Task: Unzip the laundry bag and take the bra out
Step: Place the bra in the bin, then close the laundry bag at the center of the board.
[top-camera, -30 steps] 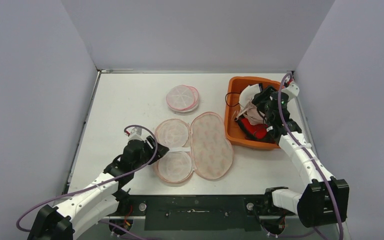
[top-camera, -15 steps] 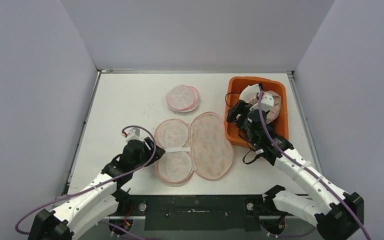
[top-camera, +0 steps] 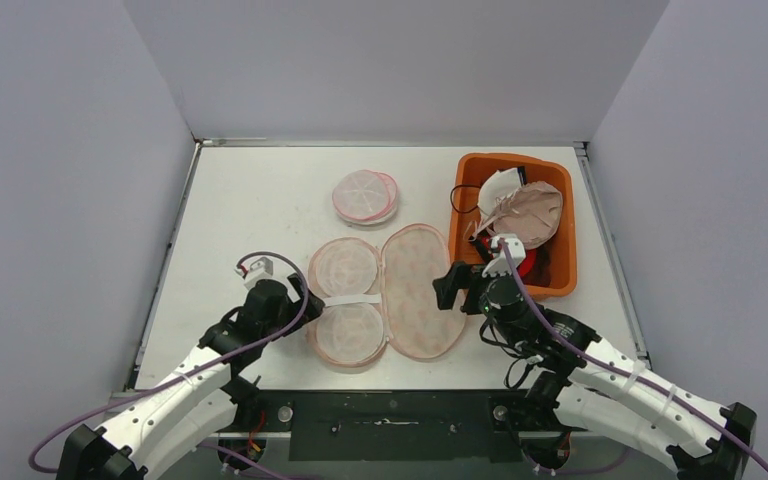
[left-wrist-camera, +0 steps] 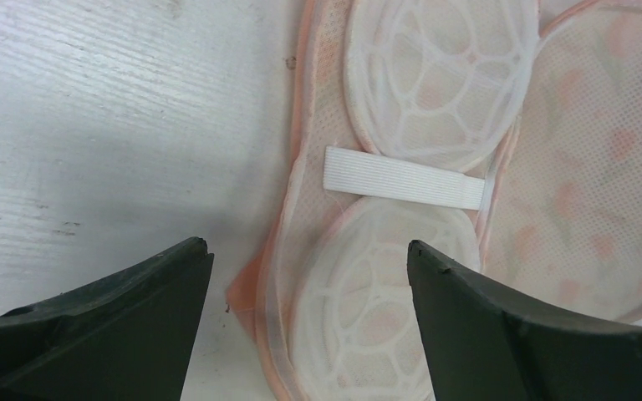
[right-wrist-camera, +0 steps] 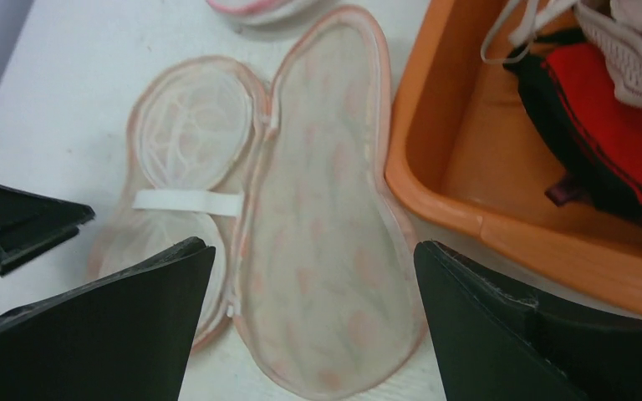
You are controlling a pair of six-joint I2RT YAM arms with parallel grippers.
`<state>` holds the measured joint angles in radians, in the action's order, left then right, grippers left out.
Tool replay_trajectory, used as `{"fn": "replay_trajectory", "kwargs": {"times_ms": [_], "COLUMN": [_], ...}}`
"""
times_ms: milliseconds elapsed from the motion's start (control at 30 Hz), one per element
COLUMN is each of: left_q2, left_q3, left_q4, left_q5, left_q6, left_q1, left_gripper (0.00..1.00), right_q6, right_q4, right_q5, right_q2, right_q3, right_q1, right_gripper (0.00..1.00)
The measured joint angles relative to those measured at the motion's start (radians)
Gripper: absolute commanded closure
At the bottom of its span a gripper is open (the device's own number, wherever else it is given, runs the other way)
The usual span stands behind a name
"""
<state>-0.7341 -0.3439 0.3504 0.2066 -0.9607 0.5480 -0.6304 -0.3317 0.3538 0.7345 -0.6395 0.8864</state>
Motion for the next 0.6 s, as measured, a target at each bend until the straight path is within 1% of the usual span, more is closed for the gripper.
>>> {"fn": "replay_trajectory", "kwargs": {"times_ms": [133, 333, 433, 600], "left_q2": [0.014, 0.011, 0.000, -0.001], "left_q3": [0.000, 0.002, 0.011, 0.042], "left_q4": [0.031, 0.032, 0.025, -0.004], "left_q5": [0.022, 0.033, 0.032, 0.015], "left_q6": [0.000, -0.005, -0.008, -0.023], "left_q1": [0.000, -0.003, -0.008, -0.012], "left_gripper": [0.14, 0.18, 0.19, 0.20], "right_q6": [-0.048, -0.104, -0.127, -0.145], "right_q4": [-0.051, -0.060, -0.056, 0.004], "right_q5": [-0.020, -0.040, -0.048, -0.048], "right_q2": [-0.051, -0.068, -0.050, 0.024], "right_q3": [0.084, 0.140, 0.170, 0.220], "right_q1": [0.006, 0.016, 0.019, 0.019], "right_gripper": [0.04, 0.04, 0.04, 0.03]}}
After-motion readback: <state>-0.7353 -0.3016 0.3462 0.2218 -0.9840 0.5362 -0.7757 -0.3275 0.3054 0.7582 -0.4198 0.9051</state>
